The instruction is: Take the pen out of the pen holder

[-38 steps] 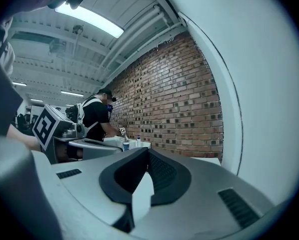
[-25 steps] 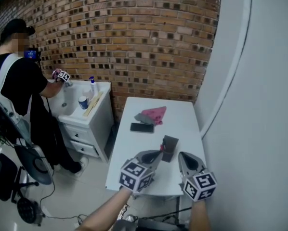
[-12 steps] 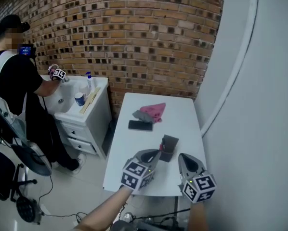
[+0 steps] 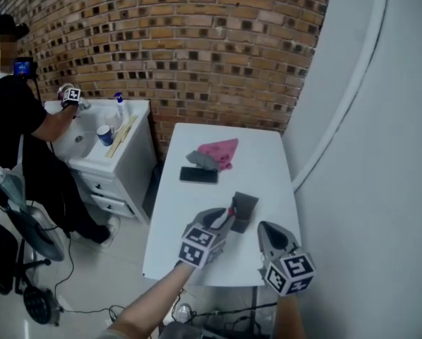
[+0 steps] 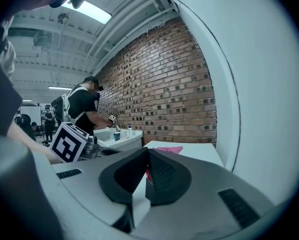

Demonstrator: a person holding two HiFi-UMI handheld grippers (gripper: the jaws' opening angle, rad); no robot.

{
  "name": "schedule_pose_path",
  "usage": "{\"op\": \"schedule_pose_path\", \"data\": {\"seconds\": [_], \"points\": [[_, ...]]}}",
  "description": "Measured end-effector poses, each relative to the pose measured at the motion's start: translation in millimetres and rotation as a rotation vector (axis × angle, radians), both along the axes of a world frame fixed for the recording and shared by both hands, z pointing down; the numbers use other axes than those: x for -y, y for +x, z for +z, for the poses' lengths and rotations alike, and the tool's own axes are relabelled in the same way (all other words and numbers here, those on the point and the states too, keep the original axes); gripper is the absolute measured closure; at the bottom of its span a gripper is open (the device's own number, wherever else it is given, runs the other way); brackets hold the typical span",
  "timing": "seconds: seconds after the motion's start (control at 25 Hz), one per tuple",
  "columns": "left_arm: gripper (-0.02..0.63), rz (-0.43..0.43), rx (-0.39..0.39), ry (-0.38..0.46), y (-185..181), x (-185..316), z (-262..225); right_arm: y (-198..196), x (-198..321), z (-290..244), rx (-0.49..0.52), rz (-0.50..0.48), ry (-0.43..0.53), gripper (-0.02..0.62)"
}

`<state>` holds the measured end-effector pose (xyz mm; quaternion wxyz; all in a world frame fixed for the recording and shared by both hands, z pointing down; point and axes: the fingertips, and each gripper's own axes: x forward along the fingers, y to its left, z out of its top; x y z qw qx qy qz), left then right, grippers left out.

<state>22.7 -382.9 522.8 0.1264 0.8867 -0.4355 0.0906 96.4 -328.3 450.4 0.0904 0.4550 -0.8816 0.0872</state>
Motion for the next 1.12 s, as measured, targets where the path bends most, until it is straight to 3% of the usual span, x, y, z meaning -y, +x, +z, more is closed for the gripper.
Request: {"op": "schedule_pose_path", "data": {"seconds": [0.16, 0.84, 0.92, 1.12], "points": [[0.471, -0.011, 0.006, -0.040, 3, 19, 23, 3, 10, 8, -0.006, -0.003, -0.019, 0.607], [0.473, -0.014, 0.045, -0.098, 11, 40, 57, 10, 28, 25, -0.009, 0.004, -0.070, 0.607], [0.537, -0.023, 0.054, -0.086, 11, 41, 57, 11, 28, 26, -0.010, 0.004, -0.071, 0.607], [0.552, -0.018, 0.058, -0.072, 13, 41, 57, 16, 26, 26, -0.016, 0.024, -0.070, 0.607]]}}
